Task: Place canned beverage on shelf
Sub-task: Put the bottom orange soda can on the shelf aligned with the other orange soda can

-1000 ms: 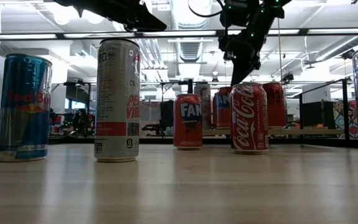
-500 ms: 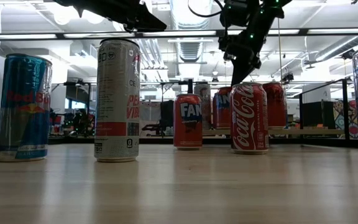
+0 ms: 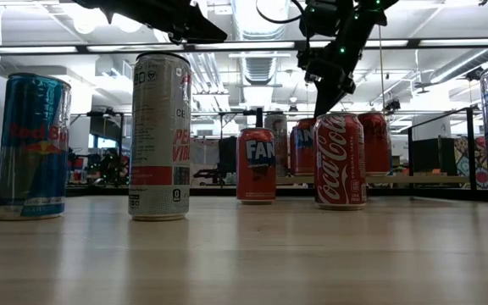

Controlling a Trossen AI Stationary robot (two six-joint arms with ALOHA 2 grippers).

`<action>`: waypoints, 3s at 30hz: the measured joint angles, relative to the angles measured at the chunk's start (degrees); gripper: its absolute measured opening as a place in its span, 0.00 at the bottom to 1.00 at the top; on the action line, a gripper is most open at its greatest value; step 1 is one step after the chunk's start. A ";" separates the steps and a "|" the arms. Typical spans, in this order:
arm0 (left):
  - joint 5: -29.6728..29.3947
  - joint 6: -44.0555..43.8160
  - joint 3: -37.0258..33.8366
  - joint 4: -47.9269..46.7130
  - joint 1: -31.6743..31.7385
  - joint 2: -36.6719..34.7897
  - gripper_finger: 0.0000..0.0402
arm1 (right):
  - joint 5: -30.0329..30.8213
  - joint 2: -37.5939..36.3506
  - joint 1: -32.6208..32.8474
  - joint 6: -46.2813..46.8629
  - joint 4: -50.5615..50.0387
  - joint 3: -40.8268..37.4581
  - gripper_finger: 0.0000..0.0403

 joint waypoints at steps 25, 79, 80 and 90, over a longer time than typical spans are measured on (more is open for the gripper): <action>0.02 0.00 0.00 0.00 -0.02 0.00 0.47 | 1.46 0.02 0.00 -0.44 -0.11 0.00 0.02; 0.02 0.02 0.00 1.18 -2.16 0.00 0.47 | -0.17 5.62 0.02 -2.58 10.93 3.13 0.02; 0.02 0.02 0.00 1.16 -2.16 0.00 0.47 | -0.17 5.62 0.02 -2.58 10.48 3.13 0.02; 0.02 0.02 0.00 1.18 -2.16 0.00 0.47 | 0.13 5.64 0.00 -2.88 9.51 3.13 0.02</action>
